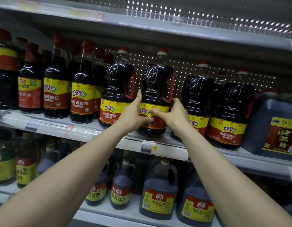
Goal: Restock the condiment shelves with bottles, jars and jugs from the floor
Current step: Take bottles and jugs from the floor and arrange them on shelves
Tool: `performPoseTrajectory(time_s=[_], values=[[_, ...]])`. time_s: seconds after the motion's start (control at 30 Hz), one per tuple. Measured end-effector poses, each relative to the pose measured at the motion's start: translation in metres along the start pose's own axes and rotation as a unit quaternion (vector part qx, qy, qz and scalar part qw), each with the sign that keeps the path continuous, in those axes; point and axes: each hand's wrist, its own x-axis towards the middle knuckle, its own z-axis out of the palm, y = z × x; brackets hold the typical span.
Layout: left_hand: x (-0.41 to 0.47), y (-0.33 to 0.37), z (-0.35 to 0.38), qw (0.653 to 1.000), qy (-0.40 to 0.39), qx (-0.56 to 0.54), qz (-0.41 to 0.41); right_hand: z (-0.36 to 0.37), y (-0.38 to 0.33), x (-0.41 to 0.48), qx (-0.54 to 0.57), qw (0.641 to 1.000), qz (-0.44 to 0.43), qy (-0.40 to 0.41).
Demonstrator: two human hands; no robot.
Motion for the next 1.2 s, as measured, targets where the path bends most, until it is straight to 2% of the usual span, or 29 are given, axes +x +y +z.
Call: performPoseTrajectory(time_s=[0.37, 0.63, 1.2], values=[[0.010, -0.015, 0.007, 1.000, -0.002, -0.030, 0.005, 0.008, 0.005, 0.007, -0.015, 1.000, -0.001, 0.005], [0.014, -0.027, 0.014, 1.000, 0.007, -0.012, 0.020, 0.018, 0.018, 0.010, -0.020, 1.000, -0.006, 0.004], [0.029, -0.035, 0.026, 1.000, 0.019, 0.002, 0.009, 0.022, 0.022, 0.021, -0.004, 0.999, 0.005, -0.037]])
